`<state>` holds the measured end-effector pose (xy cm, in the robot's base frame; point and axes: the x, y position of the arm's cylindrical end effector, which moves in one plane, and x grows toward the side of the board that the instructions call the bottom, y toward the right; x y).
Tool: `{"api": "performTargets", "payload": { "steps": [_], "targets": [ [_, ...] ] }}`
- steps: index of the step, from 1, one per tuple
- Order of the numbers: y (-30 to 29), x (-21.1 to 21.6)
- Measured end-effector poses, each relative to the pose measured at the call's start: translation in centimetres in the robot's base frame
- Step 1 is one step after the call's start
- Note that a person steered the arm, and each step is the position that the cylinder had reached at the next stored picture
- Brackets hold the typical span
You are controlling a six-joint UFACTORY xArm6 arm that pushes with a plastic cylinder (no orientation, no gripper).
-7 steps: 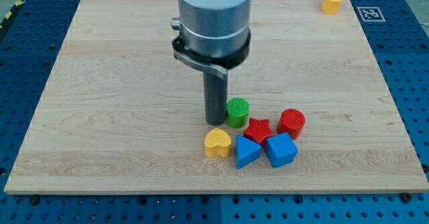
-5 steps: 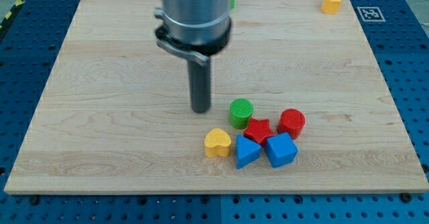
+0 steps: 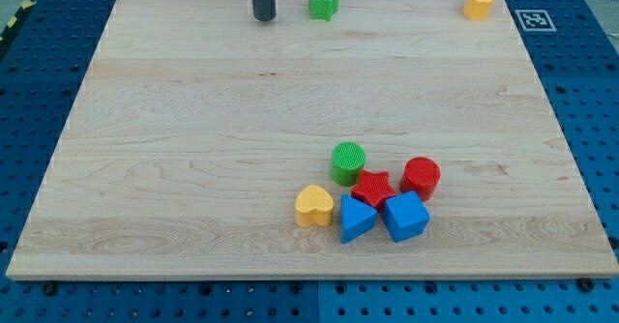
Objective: Push the green star into the green circle
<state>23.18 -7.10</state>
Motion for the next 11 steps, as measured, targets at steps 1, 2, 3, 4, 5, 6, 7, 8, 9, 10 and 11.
{"api": "performTargets", "payload": {
  "steps": [1, 2, 3, 4, 5, 6, 7, 8, 9, 10, 11],
  "targets": [
    [0.1, -4.0],
    [1.9, -3.9],
    [8.2, -3.8],
    [12.4, -3.7],
    [12.5, -2.4],
    [12.5, 0.4],
    [12.5, 2.9],
    [12.3, 2.6],
    [10.6, 1.7],
    [9.0, 2.0],
    [8.4, 3.9]
  ]
}}
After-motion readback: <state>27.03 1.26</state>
